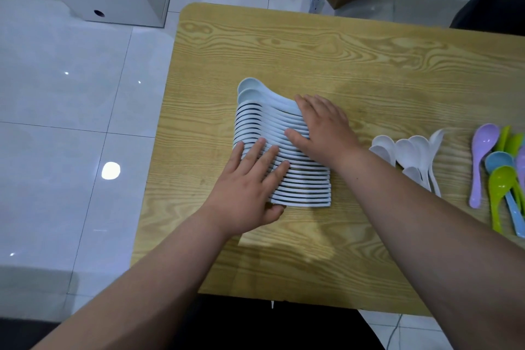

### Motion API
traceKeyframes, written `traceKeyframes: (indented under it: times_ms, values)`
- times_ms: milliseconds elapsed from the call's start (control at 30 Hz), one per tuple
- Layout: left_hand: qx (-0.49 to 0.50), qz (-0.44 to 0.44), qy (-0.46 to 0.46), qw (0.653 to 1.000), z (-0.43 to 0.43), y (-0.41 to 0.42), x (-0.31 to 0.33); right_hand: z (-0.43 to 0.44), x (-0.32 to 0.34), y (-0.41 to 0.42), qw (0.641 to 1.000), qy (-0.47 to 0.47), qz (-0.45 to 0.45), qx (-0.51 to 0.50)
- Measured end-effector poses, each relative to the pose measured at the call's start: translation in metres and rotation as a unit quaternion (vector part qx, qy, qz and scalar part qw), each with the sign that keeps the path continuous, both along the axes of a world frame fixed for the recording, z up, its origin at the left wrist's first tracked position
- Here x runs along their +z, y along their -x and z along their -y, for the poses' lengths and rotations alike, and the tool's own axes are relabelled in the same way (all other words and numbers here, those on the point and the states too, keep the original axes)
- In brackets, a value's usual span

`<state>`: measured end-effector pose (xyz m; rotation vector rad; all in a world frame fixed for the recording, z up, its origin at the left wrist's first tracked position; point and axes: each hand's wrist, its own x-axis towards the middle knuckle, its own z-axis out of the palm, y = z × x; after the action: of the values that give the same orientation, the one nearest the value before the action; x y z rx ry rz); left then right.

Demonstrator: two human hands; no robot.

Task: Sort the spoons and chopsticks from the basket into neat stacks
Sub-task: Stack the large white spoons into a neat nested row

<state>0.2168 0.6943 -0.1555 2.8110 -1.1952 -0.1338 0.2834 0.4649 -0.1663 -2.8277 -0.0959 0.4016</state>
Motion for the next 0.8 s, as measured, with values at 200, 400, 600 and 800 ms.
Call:
traceKeyframes:
  times_ms: [200,400,600,800]
  values:
    - [0.008,0.005,0.003,1.0,0.003,-0.005,0.005,0.003,0.006,-0.004,1.0,-0.002,-0.01,-0.001]
    - [0.021,0.0,0.058,0.998,0.003,-0.012,0.014,0.006,0.027,0.005,0.999,-0.016,-0.047,-0.014]
    - [0.021,-0.027,0.095,0.995,0.003,-0.009,0.029,0.01,0.049,0.054,0.999,-0.031,-0.015,-0.021]
    - [-0.014,-0.076,0.095,0.993,0.026,0.007,0.036,0.032,0.068,0.133,0.995,-0.045,0.012,-0.084]
